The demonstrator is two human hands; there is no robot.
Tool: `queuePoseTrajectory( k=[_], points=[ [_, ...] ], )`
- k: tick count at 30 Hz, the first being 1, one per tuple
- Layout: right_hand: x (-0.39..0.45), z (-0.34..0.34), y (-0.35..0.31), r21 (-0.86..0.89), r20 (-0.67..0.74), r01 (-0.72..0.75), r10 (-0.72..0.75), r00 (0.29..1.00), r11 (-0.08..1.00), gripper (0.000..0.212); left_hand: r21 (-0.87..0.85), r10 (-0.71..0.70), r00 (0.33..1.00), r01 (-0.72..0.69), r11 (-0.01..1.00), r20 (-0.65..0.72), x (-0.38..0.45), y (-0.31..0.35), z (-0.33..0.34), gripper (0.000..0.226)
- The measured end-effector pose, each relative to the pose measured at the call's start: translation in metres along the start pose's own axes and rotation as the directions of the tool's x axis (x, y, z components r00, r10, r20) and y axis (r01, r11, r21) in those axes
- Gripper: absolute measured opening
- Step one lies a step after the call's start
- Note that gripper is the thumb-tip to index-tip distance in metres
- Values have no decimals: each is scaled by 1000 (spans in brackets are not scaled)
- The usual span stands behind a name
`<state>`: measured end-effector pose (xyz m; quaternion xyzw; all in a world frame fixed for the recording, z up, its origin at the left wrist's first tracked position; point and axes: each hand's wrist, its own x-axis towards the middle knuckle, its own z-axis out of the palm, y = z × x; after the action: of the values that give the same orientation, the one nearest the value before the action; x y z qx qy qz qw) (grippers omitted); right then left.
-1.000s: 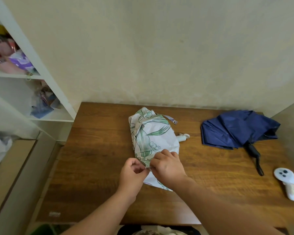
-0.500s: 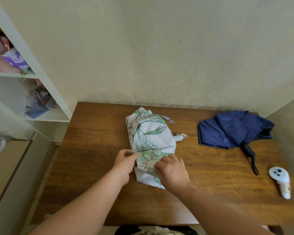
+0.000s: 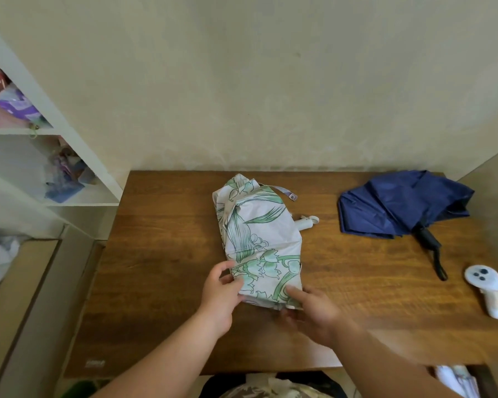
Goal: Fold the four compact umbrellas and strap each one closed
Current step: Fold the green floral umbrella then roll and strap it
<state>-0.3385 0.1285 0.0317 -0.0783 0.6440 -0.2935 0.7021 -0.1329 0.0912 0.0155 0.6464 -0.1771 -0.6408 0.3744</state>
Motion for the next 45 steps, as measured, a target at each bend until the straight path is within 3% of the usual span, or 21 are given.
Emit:
queuePoseTrajectory(
  k=[2, 5, 7, 9, 12, 14, 15, 17, 19, 24, 26, 28, 29, 31, 33, 35, 36, 38, 40, 42, 45],
  points=[
    [3, 3, 0, -21, -39, 64, -65, 997, 998, 20, 185, 69, 998, -68, 980, 4, 0, -4, -4, 41],
    [10, -3, 3, -210, -59, 131, -146, 988, 969, 16, 490, 175, 985, -155, 858, 5, -1, -18, -15, 39],
    [13, -9, 10, -301, -77, 140, -170, 982, 943, 16, 529, 160, 987, -126, 839, -19, -1, -31, -24, 41],
    [16, -14, 19, -329, -120, 131, -179, 976, 935, 12, 484, 61, 997, -32, 875, -43, 0, -42, -28, 42],
    [18, -20, 31, -419, -175, 131, -221, 959, 899, 18, 444, -47, 998, 65, 894, -50, 4, -56, -30, 27],
    [20, -26, 36, -611, -174, 130, -293, 940, 780, 28, 483, -50, 998, 58, 874, -30, 5, -62, -30, 30],
    [20, -29, 38, -732, -148, 126, -337, 930, 669, 31, 533, -26, 1000, 28, 845, -12, 5, -64, -30, 34],
    [21, -34, 41, -894, -71, 124, -409, 910, 431, 32, 676, 59, 998, -54, 735, 16, 6, -64, -29, 36],
    [22, -35, 42, -934, -30, 136, -449, 893, 332, 29, 785, 136, 990, -108, 610, 31, 7, -63, -28, 38],
    [30, -38, 42, -928, -92, 81, -435, 896, 364, 36, 882, 201, 979, -111, 457, 20, 9, -63, -27, 30],
    [34, -39, 46, -915, -122, 70, -436, 892, 398, 36, 874, 205, 979, -107, 473, 9, 9, -66, -28, 25],
    [38, -41, 49, -904, -120, 124, -522, 844, 409, 34, 860, 270, 963, -134, 492, -4, 8, -68, -30, 28],
    [41, -42, 51, -924, -62, 192, -625, 778, 330, 29, 871, 365, 931, -202, 447, 28, 9, -69, -31, 28],
    [46, -41, 52, -953, 227, 299, -769, 597, -49, 13, 889, 564, 789, -414, 197, 243, 12, -70, -30, 24],
    [51, -33, 48, -846, 531, 352, -694, 486, -401, 27, 765, 541, 608, -636, -107, 581, 19, -67, -21, 34],
    [57, -22, 37, -805, 591, 342, -610, 527, -485, 43, 605, 395, 484, -746, -280, 780, 30, -64, -8, 50],
    [60, -17, 29, -834, 545, 312, -586, 600, -456, 52, 589, 349, 489, -749, -303, 800, 36, -62, -2, 59],
    [66, -15, 11, -881, 434, 240, -494, 753, -408, 70, 652, 277, 590, -697, -299, 758, 48, -52, 9, 72],
    [74, -21, -2, -888, 359, 177, -398, 844, -424, 90, 701, 185, 686, -626, -342, 703, 59, -41, 10, 74],
    [83, -31, -11, -886, 294, 116, -350, 889, -449, 101, 710, 82, 762, -552, -437, 643, 67, -31, 5, 79],
    [93, -46, -16, -888, 234, 73, -309, 922, -455, 108, 690, -3, 812, -498, -526, 583, 79, -29, -8, 78]
  ],
)
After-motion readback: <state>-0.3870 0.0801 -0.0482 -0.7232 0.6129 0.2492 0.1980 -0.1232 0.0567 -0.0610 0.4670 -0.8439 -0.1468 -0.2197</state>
